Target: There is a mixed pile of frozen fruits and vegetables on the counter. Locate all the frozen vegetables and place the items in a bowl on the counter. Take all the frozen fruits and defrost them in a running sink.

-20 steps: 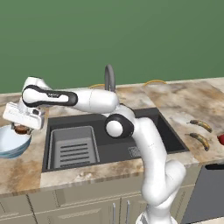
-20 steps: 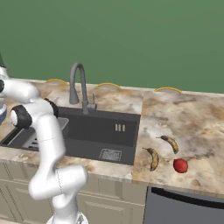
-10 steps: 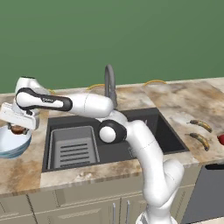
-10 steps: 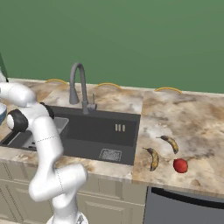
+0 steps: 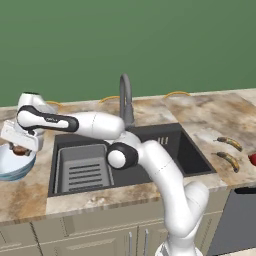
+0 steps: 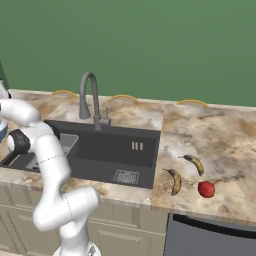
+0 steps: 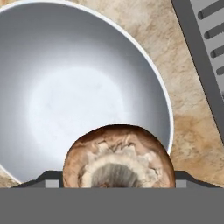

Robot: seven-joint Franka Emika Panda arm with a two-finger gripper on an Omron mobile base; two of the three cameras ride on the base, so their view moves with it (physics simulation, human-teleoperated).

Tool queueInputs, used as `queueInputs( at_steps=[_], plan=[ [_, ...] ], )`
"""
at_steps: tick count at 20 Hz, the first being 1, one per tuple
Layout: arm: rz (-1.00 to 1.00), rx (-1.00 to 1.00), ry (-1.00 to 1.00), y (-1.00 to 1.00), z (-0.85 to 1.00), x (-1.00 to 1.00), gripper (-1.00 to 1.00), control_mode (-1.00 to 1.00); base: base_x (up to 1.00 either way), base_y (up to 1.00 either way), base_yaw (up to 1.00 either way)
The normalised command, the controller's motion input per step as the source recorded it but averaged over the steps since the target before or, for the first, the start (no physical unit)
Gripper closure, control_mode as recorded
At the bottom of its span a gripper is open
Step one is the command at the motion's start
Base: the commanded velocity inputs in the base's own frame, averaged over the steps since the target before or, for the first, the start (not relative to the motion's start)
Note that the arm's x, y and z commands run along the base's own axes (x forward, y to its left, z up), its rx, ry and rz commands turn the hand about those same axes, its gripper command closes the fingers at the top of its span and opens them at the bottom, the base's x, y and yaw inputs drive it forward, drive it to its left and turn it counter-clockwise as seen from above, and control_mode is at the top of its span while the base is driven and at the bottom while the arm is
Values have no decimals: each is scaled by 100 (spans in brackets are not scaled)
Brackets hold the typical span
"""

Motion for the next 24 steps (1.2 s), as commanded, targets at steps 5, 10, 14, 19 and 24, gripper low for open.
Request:
queueInputs(
  at_steps=[5,10,14,19,24],
  plan=[
    [-7,0,0,-1,1,-20,-100,-100,0,0,0],
    [-6,0,-1,-14,1,-16,-100,-100,0,0,0],
    [-3,0,-1,-6,0,-4,-100,-100,0,0,0],
    [-2,0,-1,-12,28,-8,-100,-100,0,0,0],
    [1,-2,-14,-76,27,-62,-100,-100,0,0,0]
  ],
)
